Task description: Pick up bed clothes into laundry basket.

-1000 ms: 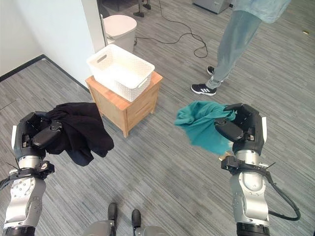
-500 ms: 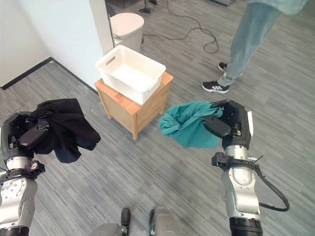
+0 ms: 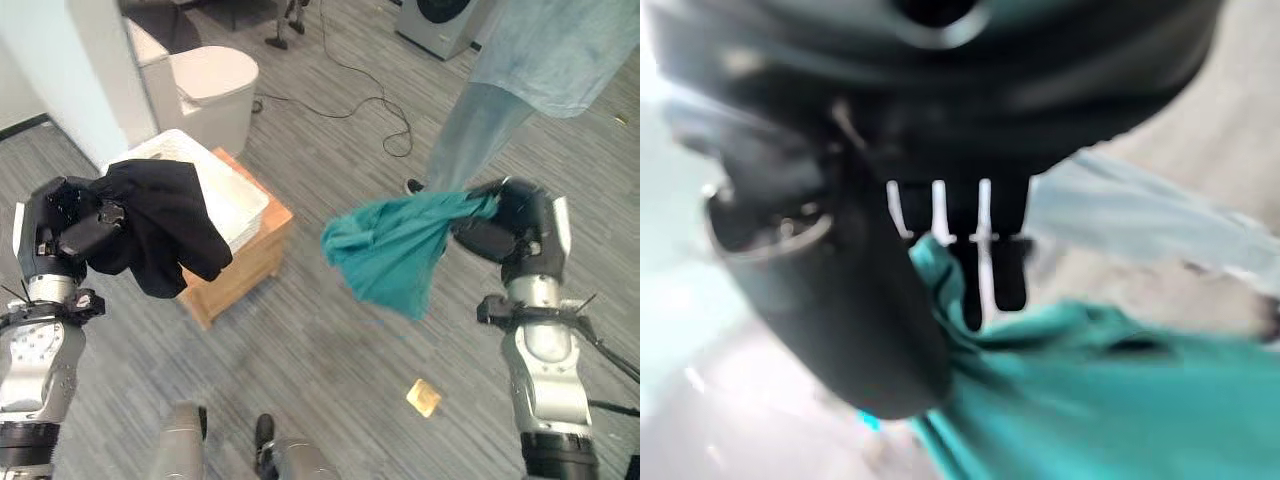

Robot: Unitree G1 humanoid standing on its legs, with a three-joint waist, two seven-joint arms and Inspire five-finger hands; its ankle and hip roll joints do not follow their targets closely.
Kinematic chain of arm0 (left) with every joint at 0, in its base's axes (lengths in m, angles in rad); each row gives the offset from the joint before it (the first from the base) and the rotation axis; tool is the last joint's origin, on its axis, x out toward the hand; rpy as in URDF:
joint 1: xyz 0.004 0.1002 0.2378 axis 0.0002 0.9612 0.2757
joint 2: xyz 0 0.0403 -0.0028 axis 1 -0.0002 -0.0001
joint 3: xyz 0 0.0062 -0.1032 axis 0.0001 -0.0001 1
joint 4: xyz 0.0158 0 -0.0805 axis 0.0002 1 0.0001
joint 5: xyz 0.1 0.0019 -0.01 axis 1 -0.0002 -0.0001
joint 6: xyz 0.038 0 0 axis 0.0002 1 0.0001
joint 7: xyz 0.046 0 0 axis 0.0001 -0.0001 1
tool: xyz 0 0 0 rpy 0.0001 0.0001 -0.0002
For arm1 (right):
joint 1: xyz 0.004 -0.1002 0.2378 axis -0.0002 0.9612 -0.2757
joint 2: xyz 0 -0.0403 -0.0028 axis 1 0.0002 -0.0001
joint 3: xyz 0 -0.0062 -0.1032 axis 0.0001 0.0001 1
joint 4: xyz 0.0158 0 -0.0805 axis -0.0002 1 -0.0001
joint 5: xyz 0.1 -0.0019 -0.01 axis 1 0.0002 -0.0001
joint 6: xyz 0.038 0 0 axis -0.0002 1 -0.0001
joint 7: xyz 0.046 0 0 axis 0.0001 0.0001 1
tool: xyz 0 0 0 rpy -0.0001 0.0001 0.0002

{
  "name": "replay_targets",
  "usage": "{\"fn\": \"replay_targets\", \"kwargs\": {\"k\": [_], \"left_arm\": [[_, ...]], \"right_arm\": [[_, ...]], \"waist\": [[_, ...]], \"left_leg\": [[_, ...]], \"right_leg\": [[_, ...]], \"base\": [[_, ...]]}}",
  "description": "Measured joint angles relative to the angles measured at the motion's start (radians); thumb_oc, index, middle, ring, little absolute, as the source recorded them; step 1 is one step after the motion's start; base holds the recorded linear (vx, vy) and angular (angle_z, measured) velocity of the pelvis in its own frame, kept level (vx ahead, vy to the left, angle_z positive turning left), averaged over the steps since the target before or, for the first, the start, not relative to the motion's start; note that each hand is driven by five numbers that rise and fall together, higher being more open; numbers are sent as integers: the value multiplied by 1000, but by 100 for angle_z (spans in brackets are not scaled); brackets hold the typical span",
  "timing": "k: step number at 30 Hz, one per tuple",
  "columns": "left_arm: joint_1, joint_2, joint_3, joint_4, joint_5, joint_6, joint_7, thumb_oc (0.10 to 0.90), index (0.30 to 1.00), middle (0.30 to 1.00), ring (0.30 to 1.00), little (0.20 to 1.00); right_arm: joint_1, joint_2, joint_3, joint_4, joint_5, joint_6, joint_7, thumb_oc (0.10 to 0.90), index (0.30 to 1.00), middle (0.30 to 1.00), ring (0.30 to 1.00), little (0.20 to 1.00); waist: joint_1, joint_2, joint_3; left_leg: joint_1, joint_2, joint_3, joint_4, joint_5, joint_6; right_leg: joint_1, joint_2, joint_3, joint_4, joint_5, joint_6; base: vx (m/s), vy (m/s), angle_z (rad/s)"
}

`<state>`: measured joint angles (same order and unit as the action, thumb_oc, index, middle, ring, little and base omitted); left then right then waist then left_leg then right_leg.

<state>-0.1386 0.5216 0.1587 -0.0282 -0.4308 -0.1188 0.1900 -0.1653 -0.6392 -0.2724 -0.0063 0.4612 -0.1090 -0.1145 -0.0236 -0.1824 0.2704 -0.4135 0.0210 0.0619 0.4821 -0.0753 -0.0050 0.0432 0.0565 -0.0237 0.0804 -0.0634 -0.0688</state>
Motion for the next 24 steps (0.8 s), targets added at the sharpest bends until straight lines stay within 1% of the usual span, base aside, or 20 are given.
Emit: {"fn": "replay_targets", "kwargs": {"k": [1, 2, 3, 4, 5, 6, 8, 10, 11, 13, 14, 15, 16, 17, 18, 19, 21, 22, 23, 24], "left_arm": [[-5, 44, -1, 0, 3, -4, 24, 400, 300, 300, 300, 300], [-27, 93, 0, 7, 7, -6, 33, 400, 300, 300, 300, 300], [-44, 103, 4, 9, 15, -13, 54, 400, 300, 300, 300, 300], [-53, 103, 5, 13, 31, -29, 81, 400, 300, 300, 300, 300], [-79, 147, 1, 38, 44, -33, 109, 400, 300, 300, 300, 300], [-106, 169, -4, 62, 46, -31, 117, 400, 300, 300, 300, 300], [-193, 215, -23, 91, 63, -29, 108, 400, 300, 300, 300, 300], [-328, 266, -76, 160, 81, -35, 100, 400, 300, 300, 300, 300], [-384, 307, -99, 189, 80, -36, 100, 400, 300, 300, 300, 300], [-395, 332, -105, 182, 81, -45, 100, 400, 300, 300, 300, 300], [-396, 334, -105, 182, 80, -51, 100, 400, 300, 300, 300, 300], [-376, 338, -108, 175, 80, -53, 98, 400, 300, 300, 300, 300], [-369, 341, -108, 167, 80, -53, 95, 400, 300, 300, 300, 300], [-370, 342, -108, 164, 80, -54, 93, 400, 300, 300, 300, 300], [-371, 344, -108, 163, 78, -54, 92, 400, 300, 300, 300, 300], [-355, 345, -106, 165, 77, -54, 92, 400, 300, 300, 300, 300], [-336, 345, -115, 171, 70, -54, 92, 400, 300, 300, 300, 300], [-337, 344, -147, 185, 67, -52, 87, 400, 300, 300, 300, 300], [-337, 343, -161, 186, 67, -52, 87, 400, 300, 300, 300, 300], [-337, 340, -179, 186, 67, -52, 85, 400, 300, 300, 300, 300]], "right_arm": [[-15, 1, 42, -3, 0, -25, -13, 400, 300, 300, 300, 300], [-4, 3, 73, -6, -2, -25, -8, 400, 300, 300, 300, 300], [35, 3, 86, -16, -3, -24, 7, 400, 300, 300, 300, 300], [96, 5, 92, -33, -3, -22, 15, 400, 300, 300, 300, 300], [165, 37, 104, -40, -4, -12, 26, 400, 300, 300, 300, 300], [199, 35, 100, -46, -4, -10, 28, 400, 300, 300, 300, 300], [227, 61, 44, -46, -8, -3, 19, 400, 300, 300, 300, 300], [247, 82, 15, -41, -14, 21, 5, 400, 300, 300, 300, 300], [248, 82, 38, -37, -15, 28, 4, 400, 300, 300, 300, 300], [249, 82, 51, -38, -15, 28, 8, 400, 300, 300, 300, 300], [247, 80, 50, -38, -15, 28, 10, 400, 300, 300, 300, 300], [243, 77, 50, -36, -15, 28, 9, 400, 300, 300, 300, 300], [240, 77, 49, -36, -15, 28, 4, 400, 300, 300, 300, 300], [231, 77, 50, -34, -15, 29, 2, 400, 300, 300, 300, 300], [215, 77, 50, -30, -15, 29, 2, 400, 300, 300, 300, 300], [177, 80, 56, -12, -16, 30, 3, 400, 300, 300, 300, 300], [159, 79, 56, -8, -17, 29, 2, 400, 300, 300, 300, 300], [160, 80, 52, -3, -17, 30, 2, 400, 300, 300, 300, 300], [165, 80, 52, -3, -17, 30, 2, 400, 300, 300, 300, 300], [177, 79, 49, -3, -17, 30, 4, 400, 300, 300, 300, 300]], "waist": [[10, 63, -28], [5, 83, -38], [5, 106, -57], [4, 154, -78], [4, 155, -99], [-30, 155, -117], [-102, 181, -110], [-109, 180, -110], [-123, 181, -110], [-127, 178, -112], [-124, 172, -111], [-123, 149, -108], [-122, 148, -108], [-116, 145, -104], [-112, 147, -96], [-88, 147, -88], [-100, 150, -71], [-111, 171, -31], [-112, 180, -8], [-123, 179, -2]], "left_leg": [[47, -86, -22, -342, 19, 2], [77, -140, -45, -420, 32, 30], [88, -175, -70, -404, 62, 111], [131, -171, -60, -354, 96, 231], [243, -171, -129, -465, 283, 244], [297, -182, -140, -541, 292, 236], [339, -186, -162, -572, 287, 218], [375, -183, -178, -572, 268, 180], [409, -168, -183, -572, 249, 150], [440, -158, -179, -572, 228, 110], [453, -162, -176, -572, 219, 95], [470, -173, -171, -547, 124, 38], [455, -147, -134, -537, 99, 45], [443, -113, -101, -560, 104, 40], [436, -75, -77, -578, 122, 20], [438, -20, -91, -570, 163, -12], [431, -24, -81, -549, 164, -11], [469, -6, -113, -545, 168, -3], [487, 4, -132, -542, 170, -1], [491, 3, -156, -534, 170, -2]], "right_leg": [[119, 64, 37, -77, -3, 5], [159, 89, 56, -90, -26, 34], [163, 119, 73, -37, -61, 63], [146, 177, 76, 88, -104, 117], [88, 143, 53, 281, -242, 96], [34, 75, 57, 331, -286, 73], [-32, -19, 79, 295, -301, 113], [-97, -103, 117, 191, -250, 151], [-114, -112, 136, 78, -141, 145], [-70, -115, 139, -148, 30, 137], [-61, -119, 139, -184, 101, 141], [-17, -149, 135, -175, 180, 137], [-14, -147, 132, -174, 174, 131], [-14, -141, 131, -174, 172, 129], [-13, -129, 130, -174, 172, 128], [-8, -111, 142, -170, 169, 133], [-3, -111, 140, -134, 163, 141], [-34, -75, 182, 19, 124, 183], [-67, -58, 205, 117, 85, 203], [-88, -50, 261, 171, 51, 194]], "base": [[420, 95, -105], [196, 101, -112], [210, 142, -82], [190, 142, -109], [294, 180, -89], [227, 141, -55], [158, 120, 17], [94, 86, -18], [57, 63, -29], [43, 56, -14], [43, 46, 5], [29, 27, 16], [6, 17, 21], [-29, 15, 12], [-81, 15, -26], [-90, -12, -26], [-40, -81, 16], [-68, -124, 51], [-107, -239, 58], [-169, -321, 86]]}}
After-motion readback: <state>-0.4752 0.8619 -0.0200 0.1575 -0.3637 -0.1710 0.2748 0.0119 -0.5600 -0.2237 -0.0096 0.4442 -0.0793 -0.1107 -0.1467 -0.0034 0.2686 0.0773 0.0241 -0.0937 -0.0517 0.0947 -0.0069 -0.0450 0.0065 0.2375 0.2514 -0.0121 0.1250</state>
